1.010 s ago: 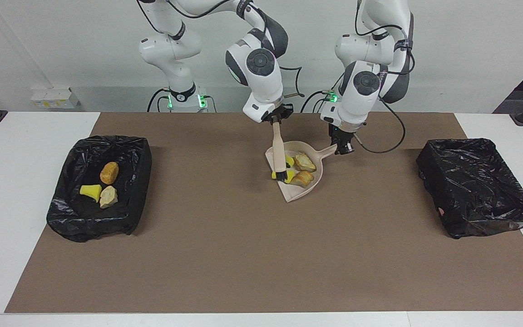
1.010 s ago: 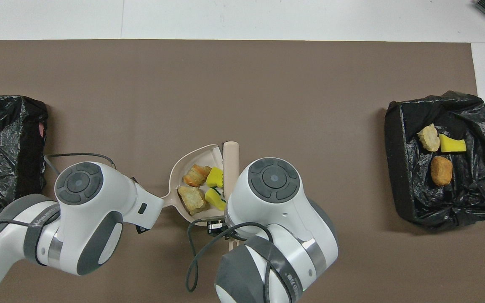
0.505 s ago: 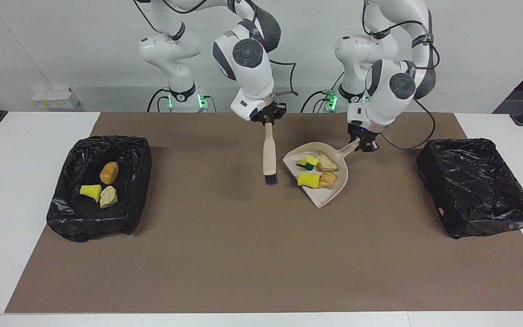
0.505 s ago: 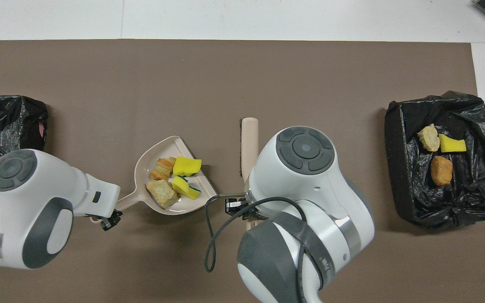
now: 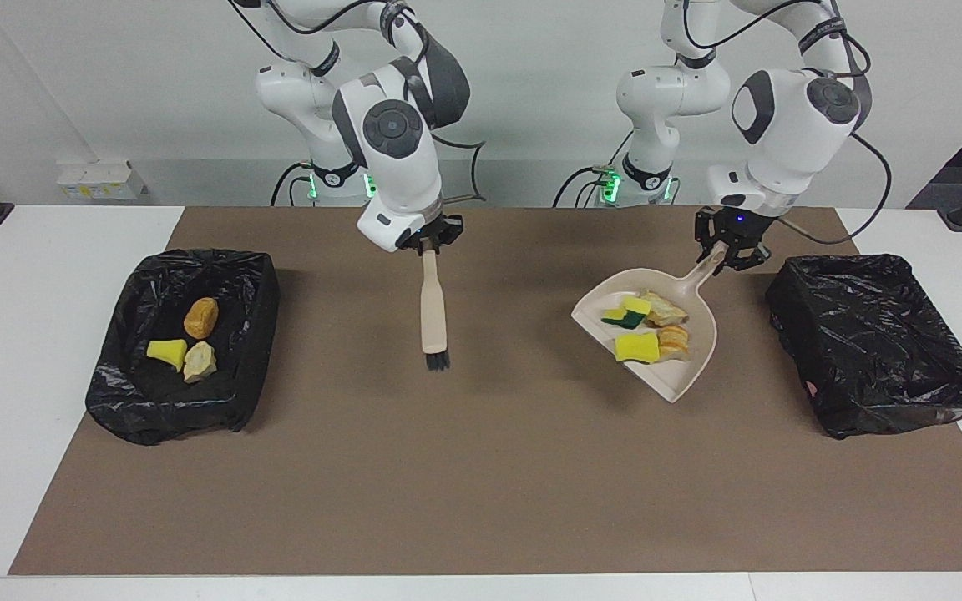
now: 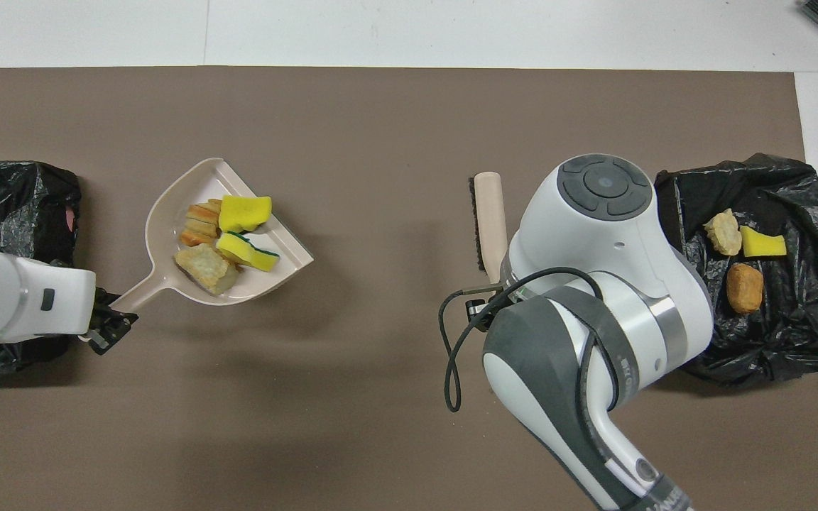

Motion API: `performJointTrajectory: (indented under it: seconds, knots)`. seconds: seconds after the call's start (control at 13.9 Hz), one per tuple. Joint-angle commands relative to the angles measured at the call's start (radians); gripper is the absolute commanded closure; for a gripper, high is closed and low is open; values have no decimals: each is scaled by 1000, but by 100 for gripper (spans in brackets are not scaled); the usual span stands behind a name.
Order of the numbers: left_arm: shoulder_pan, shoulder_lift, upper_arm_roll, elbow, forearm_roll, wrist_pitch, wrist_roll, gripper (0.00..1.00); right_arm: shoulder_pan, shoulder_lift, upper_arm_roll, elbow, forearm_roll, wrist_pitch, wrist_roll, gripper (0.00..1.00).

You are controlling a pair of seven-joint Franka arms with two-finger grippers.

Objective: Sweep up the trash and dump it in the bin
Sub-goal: 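Carry the dustpan to the bin nearest the left gripper, then tip the dustpan over the bin with the left gripper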

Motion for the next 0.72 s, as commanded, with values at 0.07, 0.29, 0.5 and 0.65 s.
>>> performJointTrajectory:
  seconds: [0.07,0.29,0.5,0.65]
  knots:
    - [77,3,58,123,-13,-93,46,100,12,-33,15,-60,-22,35,64,100]
    - [214,11,104,165,-10,-96,137,100,13,-70,17,-132,-16,1,79,100]
    - [364,58,109,263,15,-166,278,100,124,-116,26,-170,111,18,143,100]
    - [389,119,110,359,164,-240,287,100,210,-115,26,-193,120,38,254,100]
